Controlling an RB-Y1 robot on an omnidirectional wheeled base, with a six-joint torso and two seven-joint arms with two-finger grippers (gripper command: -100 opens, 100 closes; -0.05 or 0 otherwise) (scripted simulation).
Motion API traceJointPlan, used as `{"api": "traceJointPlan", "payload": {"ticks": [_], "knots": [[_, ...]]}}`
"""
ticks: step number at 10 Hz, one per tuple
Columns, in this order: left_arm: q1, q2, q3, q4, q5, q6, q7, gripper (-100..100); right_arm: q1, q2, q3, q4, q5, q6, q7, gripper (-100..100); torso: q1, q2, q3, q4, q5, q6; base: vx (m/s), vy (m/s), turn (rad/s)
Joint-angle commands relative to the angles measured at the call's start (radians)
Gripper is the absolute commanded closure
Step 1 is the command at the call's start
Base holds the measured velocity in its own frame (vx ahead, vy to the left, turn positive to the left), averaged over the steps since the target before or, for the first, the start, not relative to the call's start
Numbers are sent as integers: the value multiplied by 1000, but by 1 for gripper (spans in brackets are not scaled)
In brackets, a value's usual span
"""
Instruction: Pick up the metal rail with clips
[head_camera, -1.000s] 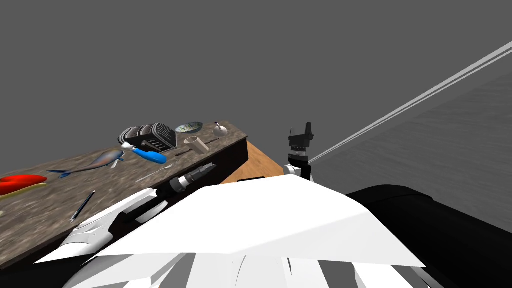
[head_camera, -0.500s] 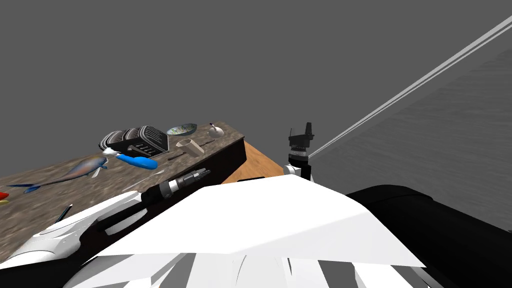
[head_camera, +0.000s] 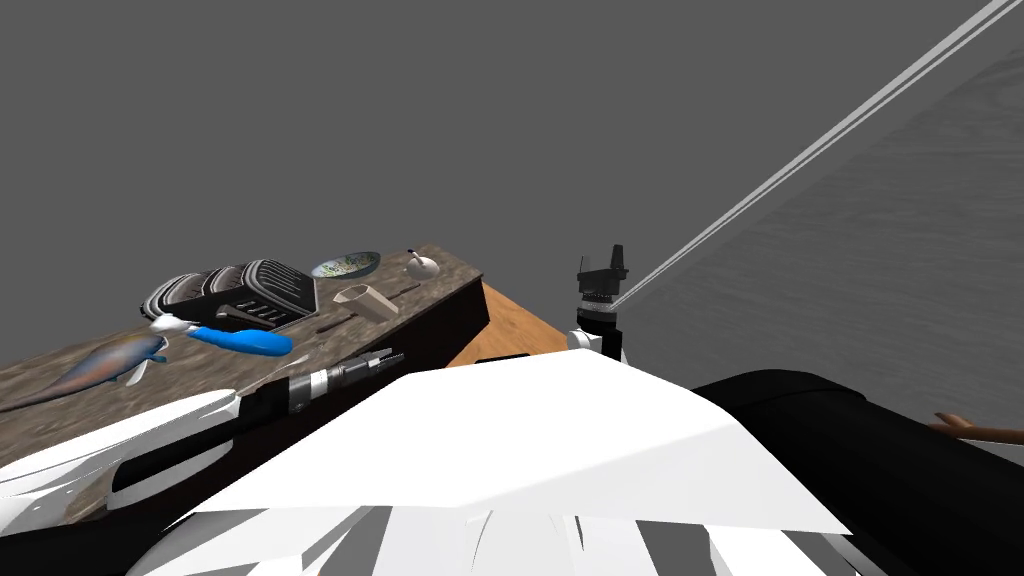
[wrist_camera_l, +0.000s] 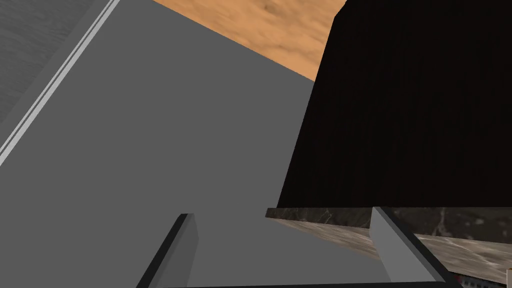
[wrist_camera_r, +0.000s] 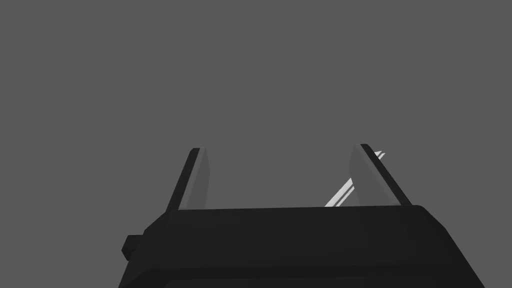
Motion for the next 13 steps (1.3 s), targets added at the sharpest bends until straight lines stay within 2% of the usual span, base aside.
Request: {"api": "traceJointPlan", "payload": {"ticks": [1,2,3,4,5,6,8,9,11,13], "knots": [[-6,24,-11,45,-11,-16,-4,-100,0,0,0,0,0,0,0,0,0,0,0,0,0,0,22,15,-100],[3,67,-27,80,-30,-23,-9,-100,0,0,0,0,0,0,0,0,0,0,0,0,0,0,35,24,-211],[3,67,-27,88,-30,-23,-9,-100,0,0,0,0,0,0,0,0,1,-1,-1,0,0,0,30,26,-72],[11,106,-44,128,-50,-28,-15,-100,0,0,0,0,0,0,0,0,1,-1,0,0,0,-1,39,27,-111],[19,132,-61,162,-69,-33,-21,-100,0,0,0,0,0,0,0,0,1,-1,-1,0,0,0,66,62,-251],[19,143,-61,167,-69,-33,-21,-100,0,0,0,0,0,0,0,0,3,-3,-2,-1,1,0,54,60,-130],[34,203,-95,240,-107,-41,-34,-100,0,0,0,0,0,0,0,0,3,-3,-2,-1,1,0,83,66,-219],[34,205,-95,240,-107,-41,-34,-100,0,0,0,0,0,0,0,0,4,-5,-3,-1,1,0,80,76,-92],[48,252,-129,302,-143,-47,-47,-100,0,0,0,0,0,0,0,0,4,-4,-2,-1,1,0,86,106,-200],[61,283,-162,354,-176,-51,-60,-100,0,0,0,0,0,0,0,0,10,-9,-5,-2,2,0,159,169,-273]]}}
